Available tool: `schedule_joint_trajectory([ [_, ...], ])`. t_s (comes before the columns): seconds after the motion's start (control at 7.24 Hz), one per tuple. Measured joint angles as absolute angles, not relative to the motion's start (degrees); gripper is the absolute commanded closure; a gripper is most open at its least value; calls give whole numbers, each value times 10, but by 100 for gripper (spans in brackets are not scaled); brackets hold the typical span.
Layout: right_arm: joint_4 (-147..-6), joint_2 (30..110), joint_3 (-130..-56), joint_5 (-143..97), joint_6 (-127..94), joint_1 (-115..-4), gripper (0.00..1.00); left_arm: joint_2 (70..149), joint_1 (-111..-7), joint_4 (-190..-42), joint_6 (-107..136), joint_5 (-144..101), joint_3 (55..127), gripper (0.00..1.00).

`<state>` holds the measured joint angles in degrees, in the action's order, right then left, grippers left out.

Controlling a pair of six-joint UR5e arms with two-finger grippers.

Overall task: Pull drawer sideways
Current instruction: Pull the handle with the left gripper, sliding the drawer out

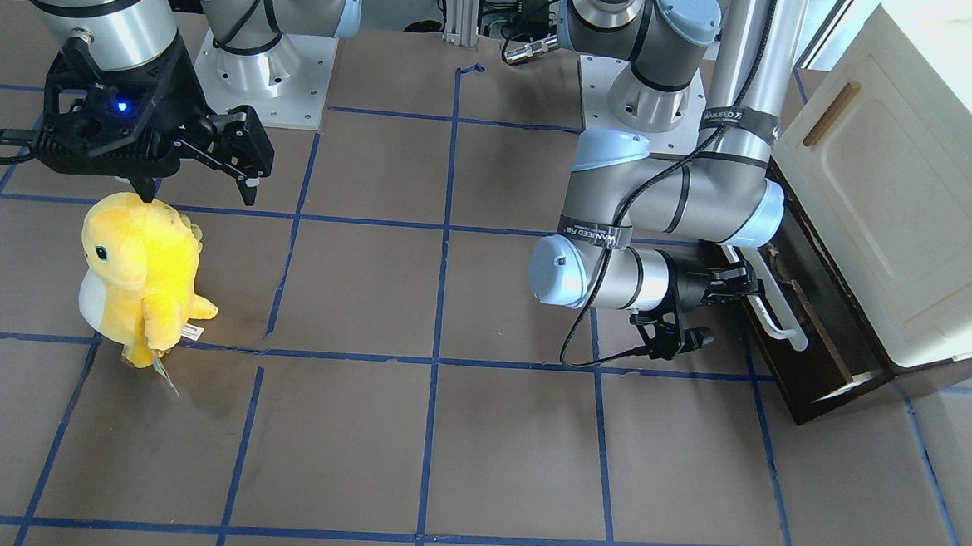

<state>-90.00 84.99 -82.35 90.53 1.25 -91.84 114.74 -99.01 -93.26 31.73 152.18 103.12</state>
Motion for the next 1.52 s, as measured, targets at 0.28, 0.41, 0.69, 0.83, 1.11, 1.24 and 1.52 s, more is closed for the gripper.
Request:
schedule_joint_trajectory([
  [0.28, -900, 850, -824, 905, 13, -918, 0, 1148, -998, -933, 317, 1520, 1029, 70],
  [0.41, -900, 850, -824, 905, 12, -918, 0, 1148, -1002, -933, 317, 1515, 1026, 70],
  [0.69, -900, 850, -824, 905, 12, -918, 0, 1148, -1012, -933, 317, 1502, 1016, 70],
  [0.83, -900, 850, -824, 905, 12, -918, 0, 1148, -1015, -933, 317, 1500, 1013, 70],
  [1.11, -900, 850, -824, 905, 13, -918, 0, 1148, -1022, -932, 317, 1498, 1012, 70],
  [1.24, -900, 850, -824, 905, 13, -918, 0, 1148, -1025, -932, 317, 1494, 1012, 69],
  [1.52, -900, 850, -824, 905, 12, -918, 0, 1149, -1031, -931, 317, 1486, 1011, 69],
])
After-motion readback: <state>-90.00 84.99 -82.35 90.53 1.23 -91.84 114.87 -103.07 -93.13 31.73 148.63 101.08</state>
